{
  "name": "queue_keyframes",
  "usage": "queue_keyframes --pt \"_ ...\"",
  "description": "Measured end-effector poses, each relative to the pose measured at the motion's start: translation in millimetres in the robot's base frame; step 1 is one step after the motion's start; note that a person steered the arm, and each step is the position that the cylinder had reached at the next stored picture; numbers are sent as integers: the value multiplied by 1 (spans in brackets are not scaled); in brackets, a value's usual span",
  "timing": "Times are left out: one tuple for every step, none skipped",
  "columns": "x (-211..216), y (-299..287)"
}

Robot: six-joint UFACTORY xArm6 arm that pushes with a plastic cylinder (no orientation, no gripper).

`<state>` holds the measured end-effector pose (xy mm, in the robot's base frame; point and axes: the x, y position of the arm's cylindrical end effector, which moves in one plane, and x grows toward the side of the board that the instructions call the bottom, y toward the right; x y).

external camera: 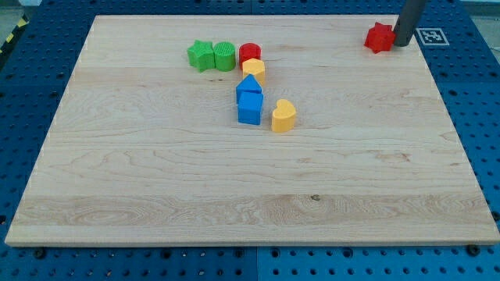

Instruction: Put the red star to the right of the hexagon

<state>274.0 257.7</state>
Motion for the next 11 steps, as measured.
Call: queue_keyframes --pt "-17 -18" --pt "-59 -23" --pt "-64 -41" --pt "-35 -50" --pt "-12 -50" --pt "-12 -50" --pt "5 -50" --pt "14 -50" --pt "14 -50" --pt "24 -56" --pt "42 -63"
